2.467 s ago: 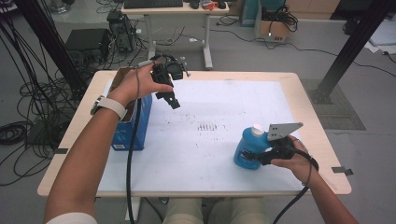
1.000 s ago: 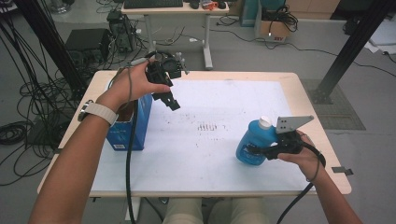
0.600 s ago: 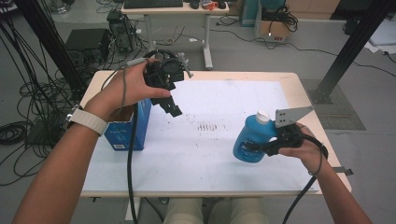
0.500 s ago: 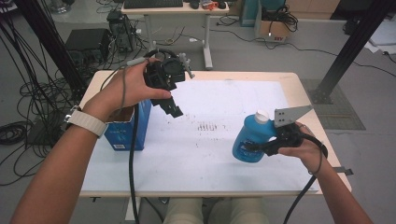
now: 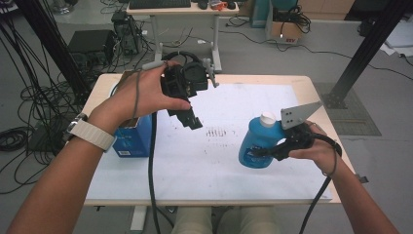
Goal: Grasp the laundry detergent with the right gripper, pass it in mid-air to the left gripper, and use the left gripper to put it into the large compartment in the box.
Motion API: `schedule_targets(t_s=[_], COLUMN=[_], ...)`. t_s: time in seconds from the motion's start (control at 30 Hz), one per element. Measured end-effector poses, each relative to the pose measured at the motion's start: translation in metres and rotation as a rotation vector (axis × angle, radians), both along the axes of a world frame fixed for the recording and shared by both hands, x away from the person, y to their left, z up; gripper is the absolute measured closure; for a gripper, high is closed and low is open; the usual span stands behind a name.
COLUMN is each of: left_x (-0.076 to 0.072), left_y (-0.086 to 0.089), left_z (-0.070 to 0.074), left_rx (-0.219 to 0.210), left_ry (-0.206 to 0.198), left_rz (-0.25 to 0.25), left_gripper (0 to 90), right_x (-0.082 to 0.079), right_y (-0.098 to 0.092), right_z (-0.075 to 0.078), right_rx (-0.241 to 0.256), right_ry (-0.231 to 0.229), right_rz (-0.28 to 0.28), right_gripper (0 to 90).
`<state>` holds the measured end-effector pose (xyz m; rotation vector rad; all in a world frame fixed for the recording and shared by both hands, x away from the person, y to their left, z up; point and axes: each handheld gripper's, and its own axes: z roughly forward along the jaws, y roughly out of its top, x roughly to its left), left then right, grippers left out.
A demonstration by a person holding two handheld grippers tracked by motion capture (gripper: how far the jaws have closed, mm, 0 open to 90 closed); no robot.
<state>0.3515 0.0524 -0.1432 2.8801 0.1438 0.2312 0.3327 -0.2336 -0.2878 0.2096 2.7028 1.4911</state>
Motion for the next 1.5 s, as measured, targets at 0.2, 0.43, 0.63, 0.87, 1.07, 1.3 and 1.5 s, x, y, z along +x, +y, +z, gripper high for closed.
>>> schedule_targets(t_s=[0.2, 0.43, 0.63, 0.87, 1.07, 1.3, 1.5], left_x=[-0.002, -0.007, -0.009, -0.010, -0.010, -0.011, -0.010], left_y=[-0.005, -0.011, -0.017, -0.024, -0.029, -0.035, -0.042], left_z=[0.000, 0.000, -0.001, -0.001, -0.001, 0.001, 0.001], left_rx=[0.007, 0.023, 0.036, 0.039, 0.044, 0.052, 0.048], left_ry=[0.007, 0.016, 0.025, 0.038, 0.044, 0.038, 0.039], left_rz=[-0.023, -0.050, -0.068, -0.071, -0.079, -0.086, -0.089], left_gripper=[8.8, 8.8, 8.5, 8.0, 7.9, 7.6, 7.6], right_x=[0.003, 0.008, 0.012, 0.016, 0.018, 0.020, 0.025], right_y=[0.008, 0.022, 0.030, 0.040, 0.048, 0.054, 0.057], right_z=[0.010, 0.015, 0.017, 0.020, 0.017, 0.015, 0.013], right_rx=[-0.016, -0.028, -0.045, -0.063, -0.073, -0.090, -0.101], right_ry=[-0.014, -0.022, -0.034, -0.034, -0.029, -0.024, -0.066], right_rz=[0.047, 0.111, 0.158, 0.191, 0.200, 0.198, 0.238], right_gripper=[43.4, 43.4, 43.4, 43.4, 43.4, 43.4, 43.4])
